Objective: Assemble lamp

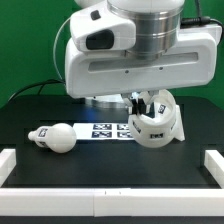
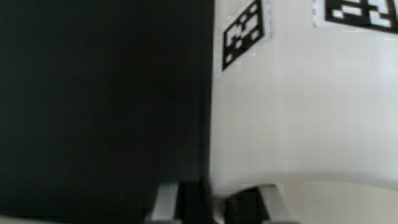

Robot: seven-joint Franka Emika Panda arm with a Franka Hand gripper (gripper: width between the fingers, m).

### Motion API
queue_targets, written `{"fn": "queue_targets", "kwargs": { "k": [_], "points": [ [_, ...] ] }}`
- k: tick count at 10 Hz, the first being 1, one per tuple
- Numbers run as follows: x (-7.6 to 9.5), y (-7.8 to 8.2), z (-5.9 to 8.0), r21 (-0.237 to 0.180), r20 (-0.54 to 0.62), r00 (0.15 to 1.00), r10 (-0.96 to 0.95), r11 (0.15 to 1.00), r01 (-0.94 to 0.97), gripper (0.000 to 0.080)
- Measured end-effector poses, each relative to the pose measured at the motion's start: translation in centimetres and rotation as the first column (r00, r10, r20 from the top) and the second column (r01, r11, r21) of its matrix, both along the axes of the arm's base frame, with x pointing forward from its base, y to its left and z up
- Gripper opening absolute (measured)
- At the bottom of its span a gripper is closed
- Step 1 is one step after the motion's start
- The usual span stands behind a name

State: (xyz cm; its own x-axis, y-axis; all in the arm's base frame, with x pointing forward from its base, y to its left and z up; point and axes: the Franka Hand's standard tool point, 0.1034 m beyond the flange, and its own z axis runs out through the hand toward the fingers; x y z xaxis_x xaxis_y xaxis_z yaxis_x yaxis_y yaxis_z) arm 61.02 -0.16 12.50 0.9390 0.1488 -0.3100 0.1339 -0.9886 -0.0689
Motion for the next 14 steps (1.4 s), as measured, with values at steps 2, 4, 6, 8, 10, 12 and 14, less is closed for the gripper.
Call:
{"fn": "queue_targets", "kwargs": {
  "k": [2, 4, 6, 8, 10, 12, 14],
  "points": [
    [1.4, -3.1, 1.4, 0.024, 0.198, 0.965, 0.171, 0.984, -0.179, 0.0031],
    [1.2, -8.1, 3.2, -0.028, 0.407, 0.862, 0.303, 0.947, -0.32, 0.0031],
    [0.8, -11.7, 3.5, -0.02, 0.515, 0.815, 0.265, 0.955, -0.297, 0.0031],
    [0.7, -12.5, 3.1, -0.053, 0.556, 0.782, 0.283, 0.951, -0.306, 0.0031],
    [0.6, -12.6, 2.9, -0.052, 0.553, 0.784, 0.281, 0.951, -0.304, 0.0031],
    [-0.3, -14.8, 1.5, -0.097, 0.562, 0.744, 0.361, 0.922, -0.374, 0.0031],
    [-0.8, -16.3, 0.3, -0.12, 0.569, 0.726, 0.385, 0.913, -0.39, 0.0031]
  ]
}}
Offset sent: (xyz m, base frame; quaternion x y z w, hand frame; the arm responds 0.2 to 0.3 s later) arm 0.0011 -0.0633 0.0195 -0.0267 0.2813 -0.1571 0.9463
